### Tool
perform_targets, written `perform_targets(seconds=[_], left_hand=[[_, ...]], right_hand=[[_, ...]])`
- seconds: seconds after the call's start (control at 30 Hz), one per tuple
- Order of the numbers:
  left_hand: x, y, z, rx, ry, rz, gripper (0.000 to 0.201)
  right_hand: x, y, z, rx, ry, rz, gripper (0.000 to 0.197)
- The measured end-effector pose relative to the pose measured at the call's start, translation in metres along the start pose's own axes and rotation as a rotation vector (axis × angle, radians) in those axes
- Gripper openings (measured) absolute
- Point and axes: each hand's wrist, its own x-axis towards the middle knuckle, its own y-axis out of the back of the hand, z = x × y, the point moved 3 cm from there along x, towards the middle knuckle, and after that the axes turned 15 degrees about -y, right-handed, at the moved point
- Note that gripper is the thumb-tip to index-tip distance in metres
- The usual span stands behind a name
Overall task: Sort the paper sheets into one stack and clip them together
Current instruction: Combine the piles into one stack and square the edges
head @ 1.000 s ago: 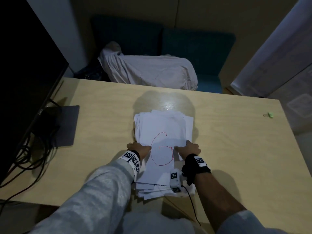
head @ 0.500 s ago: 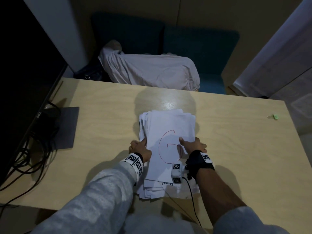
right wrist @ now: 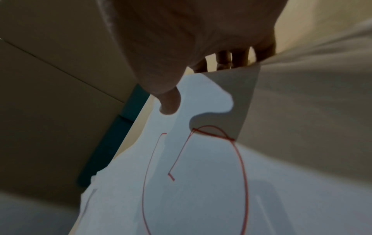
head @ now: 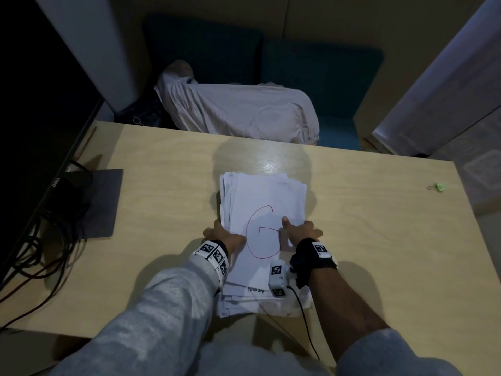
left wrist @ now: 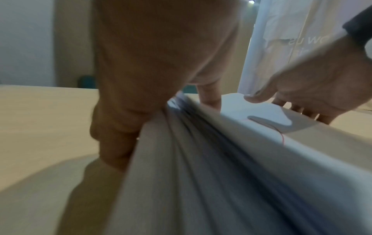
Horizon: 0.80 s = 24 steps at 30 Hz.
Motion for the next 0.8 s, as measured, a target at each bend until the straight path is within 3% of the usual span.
perform_targets(seconds=[0.07, 0.13, 0.27, 0.33, 0.47, 0.57, 0.67, 0.73, 0.8], left_hand=[[0.004, -0.002, -0.007, -0.013, -0.032, 0.013, 0.089], [0.006, -0.002, -0.013, -0.189, -0.012, 0.055, 0.094], [0.004, -0.007, -0.014, -0.331, -0.076, 0.012, 0.064], [0.003, -0.002, -0.009, -0.295, -0.147, 0.039, 0.054], [-0.002, 0.02, 0.01, -0.476, -0.237, 0.084, 0.051], [-0.006, 0.043, 0.041, -0.543, -0.346, 0.171, 0.051], [-0.014, 0.062, 0.072, -0.663, -0.396, 0.287, 0.067], [-0.019, 0.068, 0.082, -0.697, -0.417, 0.341, 0.09], [-0.027, 0.069, 0.085, -0.682, -0.452, 0.351, 0.087]], right_hand=[[0.002, 0.001, 0.001, -0.009, 0.029, -0.004, 0.087], [0.008, -0.001, 0.001, 0.031, 0.036, -0.025, 0.088], [0.018, -0.007, 0.005, 0.031, 0.129, -0.167, 0.06], [0.015, 0.0, 0.009, 0.085, 0.192, -0.164, 0.063], [-0.013, 0.033, -0.007, 0.336, 0.395, -0.139, 0.075], [-0.053, 0.066, -0.033, 0.483, 0.624, -0.064, 0.054], [-0.095, 0.093, -0.052, 0.618, 0.843, 0.07, 0.037], [-0.114, 0.097, -0.054, 0.693, 0.949, 0.094, 0.04], [-0.116, 0.092, -0.046, 0.729, 1.0, 0.059, 0.051]])
